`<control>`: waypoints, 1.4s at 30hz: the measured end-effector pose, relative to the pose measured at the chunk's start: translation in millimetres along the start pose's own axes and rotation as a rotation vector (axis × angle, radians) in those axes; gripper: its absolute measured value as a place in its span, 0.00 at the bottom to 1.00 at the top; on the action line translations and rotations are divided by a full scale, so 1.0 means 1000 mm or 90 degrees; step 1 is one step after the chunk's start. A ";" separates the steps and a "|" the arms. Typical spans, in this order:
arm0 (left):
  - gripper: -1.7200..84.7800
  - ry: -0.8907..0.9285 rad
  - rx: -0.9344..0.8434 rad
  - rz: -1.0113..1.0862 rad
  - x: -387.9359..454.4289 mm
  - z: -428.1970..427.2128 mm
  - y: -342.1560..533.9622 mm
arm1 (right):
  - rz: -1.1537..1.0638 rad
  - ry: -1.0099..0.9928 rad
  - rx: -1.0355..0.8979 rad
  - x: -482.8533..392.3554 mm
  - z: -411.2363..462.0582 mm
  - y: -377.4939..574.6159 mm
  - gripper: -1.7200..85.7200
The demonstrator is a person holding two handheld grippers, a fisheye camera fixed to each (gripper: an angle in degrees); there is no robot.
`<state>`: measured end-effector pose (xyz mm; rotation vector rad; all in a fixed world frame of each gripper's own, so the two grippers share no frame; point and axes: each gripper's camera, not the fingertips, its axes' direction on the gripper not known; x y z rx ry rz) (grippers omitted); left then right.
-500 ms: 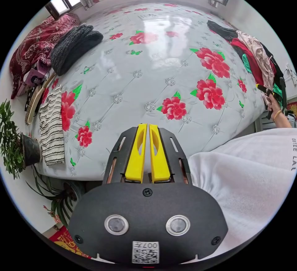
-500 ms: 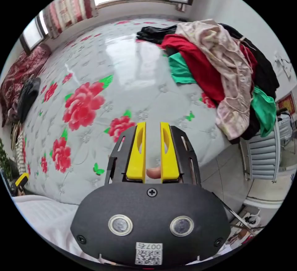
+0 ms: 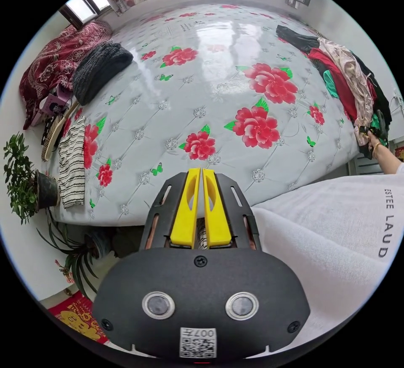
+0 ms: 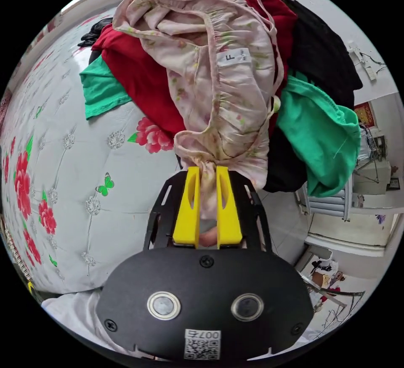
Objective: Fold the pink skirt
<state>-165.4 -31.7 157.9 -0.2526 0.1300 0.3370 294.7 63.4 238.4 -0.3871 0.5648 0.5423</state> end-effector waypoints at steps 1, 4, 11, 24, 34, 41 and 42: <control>0.01 0.003 0.003 -0.002 -0.001 0.001 0.002 | 0.002 0.000 0.010 0.000 -0.003 0.003 0.06; 0.03 0.023 0.027 0.006 -0.004 0.002 0.007 | 0.001 -0.043 0.124 -0.004 -0.036 0.032 0.03; 0.14 0.174 0.172 0.186 0.003 -0.019 0.000 | -0.256 -0.415 0.364 -0.079 -0.160 0.141 0.02; 0.05 0.095 0.406 0.218 -0.061 -0.058 0.097 | -0.767 -0.763 0.339 -0.272 -0.259 0.261 0.04; 0.02 0.173 0.429 0.041 -0.186 -0.055 0.181 | -0.779 -0.632 0.112 -0.309 -0.166 0.241 0.12; 0.02 0.246 0.552 0.064 -0.209 -0.100 0.215 | -0.904 -0.556 0.110 -0.374 -0.158 0.289 0.12; 0.02 0.243 0.564 0.077 -0.210 -0.107 0.220 | -0.901 -0.521 0.124 -0.379 -0.156 0.291 0.11</control>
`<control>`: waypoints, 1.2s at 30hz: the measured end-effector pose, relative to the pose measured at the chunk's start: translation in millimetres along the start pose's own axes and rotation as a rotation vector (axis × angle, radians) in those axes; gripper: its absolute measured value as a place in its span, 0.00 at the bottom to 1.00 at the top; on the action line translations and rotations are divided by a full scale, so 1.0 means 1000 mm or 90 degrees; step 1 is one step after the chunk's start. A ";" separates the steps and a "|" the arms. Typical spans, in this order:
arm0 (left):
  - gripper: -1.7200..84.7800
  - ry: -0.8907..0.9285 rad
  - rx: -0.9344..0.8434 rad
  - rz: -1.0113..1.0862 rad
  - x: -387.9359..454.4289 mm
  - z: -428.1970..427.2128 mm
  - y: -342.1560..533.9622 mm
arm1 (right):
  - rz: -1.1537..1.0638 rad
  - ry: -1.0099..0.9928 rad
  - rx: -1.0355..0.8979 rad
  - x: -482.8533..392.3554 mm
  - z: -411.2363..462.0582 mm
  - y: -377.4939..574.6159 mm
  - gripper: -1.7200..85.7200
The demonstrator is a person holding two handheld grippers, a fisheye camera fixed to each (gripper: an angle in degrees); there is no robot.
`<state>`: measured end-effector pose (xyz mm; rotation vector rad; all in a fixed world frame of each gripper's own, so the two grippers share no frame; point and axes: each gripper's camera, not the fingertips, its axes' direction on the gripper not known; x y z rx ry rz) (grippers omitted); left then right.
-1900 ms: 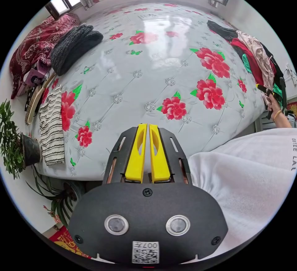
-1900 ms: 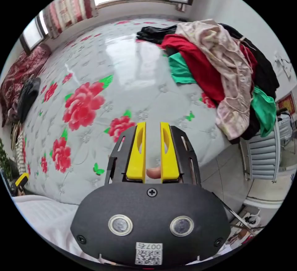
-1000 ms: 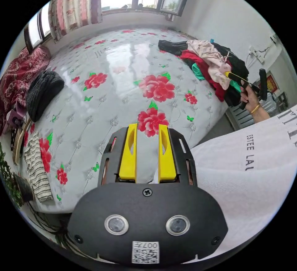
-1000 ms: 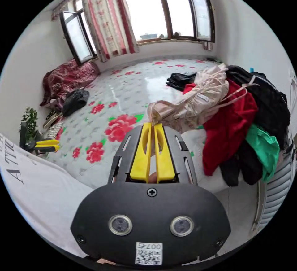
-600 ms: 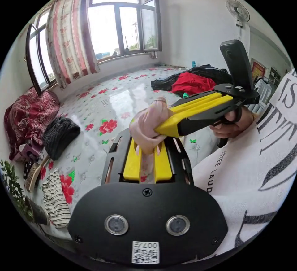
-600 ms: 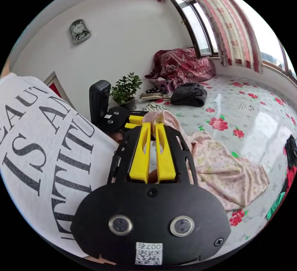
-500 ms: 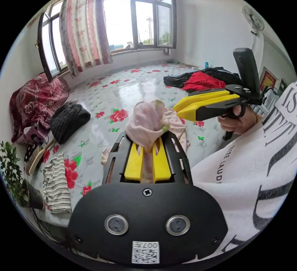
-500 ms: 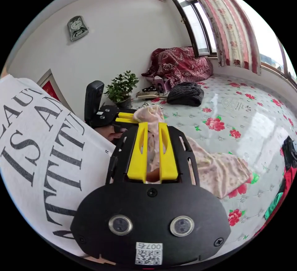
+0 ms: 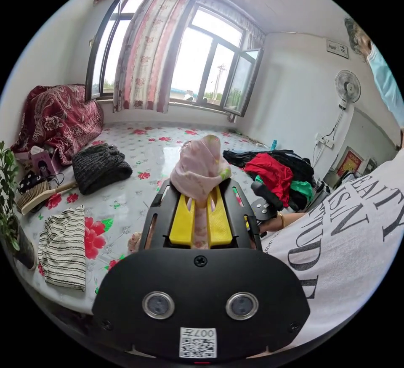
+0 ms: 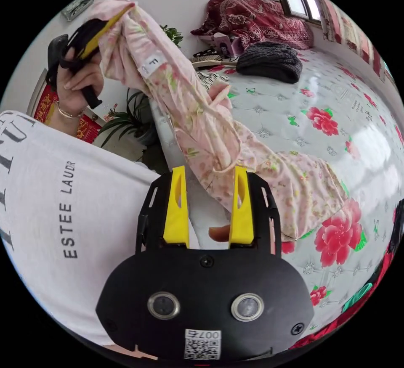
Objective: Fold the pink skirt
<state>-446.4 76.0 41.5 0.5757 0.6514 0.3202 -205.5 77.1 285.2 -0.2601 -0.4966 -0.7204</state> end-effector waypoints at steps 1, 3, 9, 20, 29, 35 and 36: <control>0.02 0.001 0.003 0.009 0.001 -0.004 0.000 | 0.005 0.017 0.000 0.001 0.001 0.000 0.10; 0.02 -0.010 0.022 0.026 0.005 -0.020 0.001 | 0.036 0.049 0.015 0.008 -0.005 0.005 0.07; 0.02 -0.101 0.012 -0.035 -0.007 -0.037 0.012 | 0.079 0.171 0.156 0.007 -0.083 0.034 0.02; 0.02 -0.059 0.346 0.133 0.100 -0.158 -0.077 | -0.126 0.488 0.684 -0.182 -0.382 0.143 0.02; 0.02 -0.094 0.572 0.278 0.189 -0.209 -0.114 | -0.223 0.693 0.848 -0.281 -0.437 0.197 0.02; 0.02 -0.137 0.474 0.249 0.178 -0.138 -0.159 | -0.148 0.684 0.768 -0.224 -0.431 0.165 0.02; 0.03 -0.141 0.447 0.239 0.168 -0.116 -0.177 | -0.134 0.664 0.745 -0.202 -0.437 0.149 0.02</control>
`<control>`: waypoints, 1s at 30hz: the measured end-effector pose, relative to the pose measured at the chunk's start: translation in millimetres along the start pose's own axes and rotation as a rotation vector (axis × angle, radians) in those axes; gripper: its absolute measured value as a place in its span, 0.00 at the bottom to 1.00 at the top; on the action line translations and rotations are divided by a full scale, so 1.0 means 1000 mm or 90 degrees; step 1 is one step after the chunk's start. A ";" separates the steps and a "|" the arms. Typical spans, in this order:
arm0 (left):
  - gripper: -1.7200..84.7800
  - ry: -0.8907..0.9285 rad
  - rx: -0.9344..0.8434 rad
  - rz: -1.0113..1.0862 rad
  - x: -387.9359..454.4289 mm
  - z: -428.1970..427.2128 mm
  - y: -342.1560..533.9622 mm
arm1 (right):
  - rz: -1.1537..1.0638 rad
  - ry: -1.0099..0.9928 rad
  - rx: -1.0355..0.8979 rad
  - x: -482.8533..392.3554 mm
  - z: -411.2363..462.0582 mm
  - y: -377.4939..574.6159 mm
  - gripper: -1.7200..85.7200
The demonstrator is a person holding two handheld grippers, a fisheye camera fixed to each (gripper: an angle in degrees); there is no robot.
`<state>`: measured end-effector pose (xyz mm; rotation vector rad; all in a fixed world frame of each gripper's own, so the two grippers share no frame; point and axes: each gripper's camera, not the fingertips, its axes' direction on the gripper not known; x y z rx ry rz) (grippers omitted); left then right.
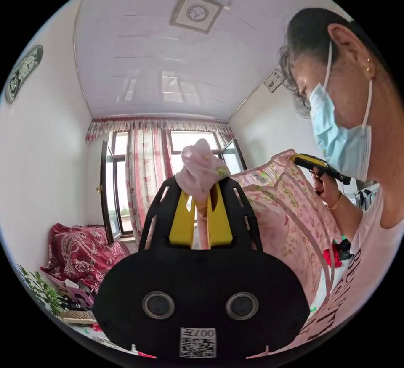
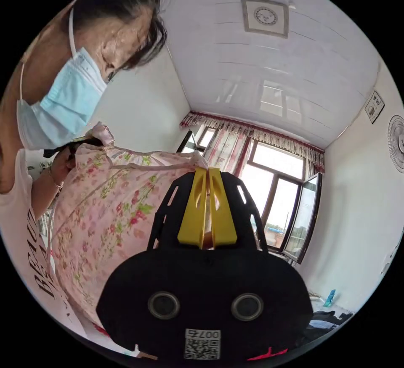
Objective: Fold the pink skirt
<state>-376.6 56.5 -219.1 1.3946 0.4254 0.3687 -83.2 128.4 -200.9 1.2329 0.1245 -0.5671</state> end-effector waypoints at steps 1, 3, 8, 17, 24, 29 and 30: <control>0.03 -0.003 -0.016 -0.002 -0.004 0.017 0.003 | 0.004 -0.007 -0.012 0.006 0.014 0.001 0.02; 0.03 -0.001 -0.090 -0.033 -0.028 0.108 0.013 | 0.028 -0.021 -0.054 0.036 0.090 0.003 0.02; 0.11 -0.077 -0.376 -0.173 -0.106 0.350 0.040 | 0.136 0.084 -0.253 0.109 0.308 0.015 0.03; 0.13 -0.166 -0.717 -0.148 -0.137 0.361 0.311 | 0.271 -0.050 -0.647 0.056 0.337 0.335 0.07; 0.14 -0.050 -1.082 -0.213 -0.061 0.195 0.478 | 0.447 -0.135 -1.000 -0.059 0.186 0.481 0.12; 0.14 0.027 -1.102 -0.243 -0.039 0.198 0.479 | 0.320 -0.130 -0.977 -0.090 0.203 0.449 0.13; 0.14 0.031 -1.111 -0.206 -0.036 0.209 0.479 | 0.282 -0.127 -0.989 -0.094 0.219 0.449 0.13</control>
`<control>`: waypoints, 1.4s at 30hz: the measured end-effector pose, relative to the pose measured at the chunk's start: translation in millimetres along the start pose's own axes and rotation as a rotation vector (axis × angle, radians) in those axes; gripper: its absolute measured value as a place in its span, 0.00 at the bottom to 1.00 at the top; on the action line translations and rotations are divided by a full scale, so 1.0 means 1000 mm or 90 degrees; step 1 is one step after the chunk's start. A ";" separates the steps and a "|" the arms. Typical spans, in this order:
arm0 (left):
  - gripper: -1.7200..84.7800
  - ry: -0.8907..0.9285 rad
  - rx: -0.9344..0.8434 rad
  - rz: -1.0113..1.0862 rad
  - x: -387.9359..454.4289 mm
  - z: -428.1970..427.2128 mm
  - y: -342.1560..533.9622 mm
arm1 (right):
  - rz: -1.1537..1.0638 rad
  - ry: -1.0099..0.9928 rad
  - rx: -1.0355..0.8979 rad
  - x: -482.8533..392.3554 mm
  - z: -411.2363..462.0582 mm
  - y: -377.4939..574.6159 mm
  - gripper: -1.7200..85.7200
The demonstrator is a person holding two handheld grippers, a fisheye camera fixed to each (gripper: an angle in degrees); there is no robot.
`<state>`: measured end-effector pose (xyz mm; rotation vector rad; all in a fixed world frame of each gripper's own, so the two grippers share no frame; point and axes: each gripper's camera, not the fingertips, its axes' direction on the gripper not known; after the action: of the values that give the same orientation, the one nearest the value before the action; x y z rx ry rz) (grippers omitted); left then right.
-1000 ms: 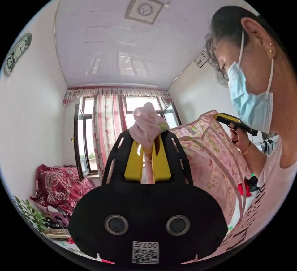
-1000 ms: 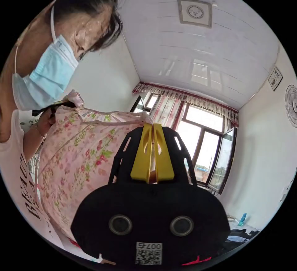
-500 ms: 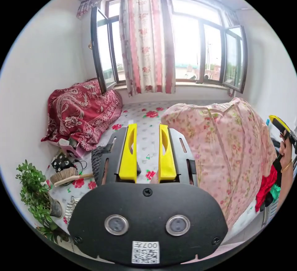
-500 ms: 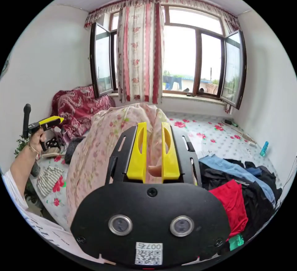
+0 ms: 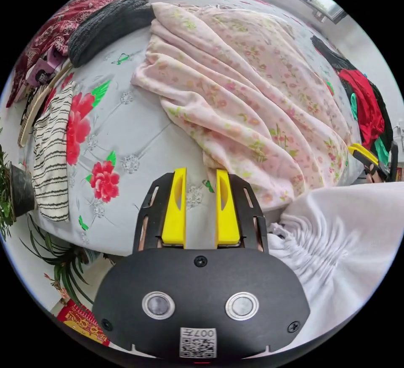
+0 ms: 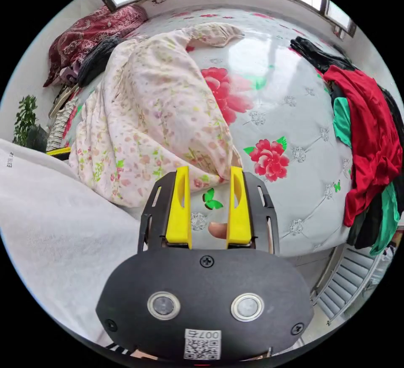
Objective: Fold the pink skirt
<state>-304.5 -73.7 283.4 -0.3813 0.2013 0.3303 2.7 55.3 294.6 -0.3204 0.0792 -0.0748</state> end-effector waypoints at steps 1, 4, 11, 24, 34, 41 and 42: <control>0.14 -0.004 0.009 0.019 0.002 -0.003 -0.005 | -0.005 0.010 -0.004 -0.002 0.001 -0.008 0.14; 0.10 -0.022 0.020 0.079 0.007 -0.010 -0.031 | -0.007 0.018 -0.048 0.000 0.017 -0.044 0.13; 0.01 0.062 0.060 0.115 -0.018 -0.054 -0.050 | -0.007 -0.091 -0.083 -0.011 -0.013 -0.062 0.04; 0.10 0.309 0.248 -0.255 -0.140 -0.124 -0.137 | 0.144 -0.265 0.279 0.012 -0.162 -0.157 0.03; 0.10 0.104 0.140 -0.176 -0.147 -0.057 -0.053 | 0.117 -0.156 0.064 -0.005 -0.052 -0.101 0.04; 0.11 0.201 0.127 -0.101 -0.116 -0.041 -0.076 | 0.052 -0.118 -0.001 -0.030 -0.011 -0.152 0.04; 0.11 0.222 0.118 -0.090 -0.106 -0.037 -0.085 | 0.043 -0.113 -0.029 -0.040 -0.001 -0.159 0.04</control>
<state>-377.7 -192.6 304.7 -0.2665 0.5395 0.1016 -46.6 -91.7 346.2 -0.3684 -0.0846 0.0227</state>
